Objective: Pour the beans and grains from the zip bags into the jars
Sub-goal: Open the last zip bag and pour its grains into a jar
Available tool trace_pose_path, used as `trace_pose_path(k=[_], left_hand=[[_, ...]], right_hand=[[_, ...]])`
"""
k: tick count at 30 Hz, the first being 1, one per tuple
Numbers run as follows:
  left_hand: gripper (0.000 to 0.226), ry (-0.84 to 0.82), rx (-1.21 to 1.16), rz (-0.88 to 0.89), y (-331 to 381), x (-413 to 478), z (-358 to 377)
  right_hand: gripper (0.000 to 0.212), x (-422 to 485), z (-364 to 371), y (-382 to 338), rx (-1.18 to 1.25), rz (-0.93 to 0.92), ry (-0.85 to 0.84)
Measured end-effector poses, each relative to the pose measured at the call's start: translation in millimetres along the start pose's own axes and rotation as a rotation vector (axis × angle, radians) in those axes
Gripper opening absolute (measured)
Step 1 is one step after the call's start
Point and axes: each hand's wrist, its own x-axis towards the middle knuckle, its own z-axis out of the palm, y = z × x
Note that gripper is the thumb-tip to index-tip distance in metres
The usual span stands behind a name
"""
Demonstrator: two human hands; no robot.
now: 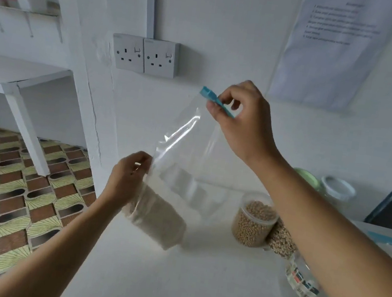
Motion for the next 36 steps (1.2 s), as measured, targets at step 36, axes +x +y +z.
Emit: trace_pose_path(k=[36], left_hand=[[0.064,-0.184,-0.570,-0.259,-103.6,-51.0,-23.7]], right_hand=[[0.015,-32.8,-5.3,47.1,0.272,0.203,-0.039]])
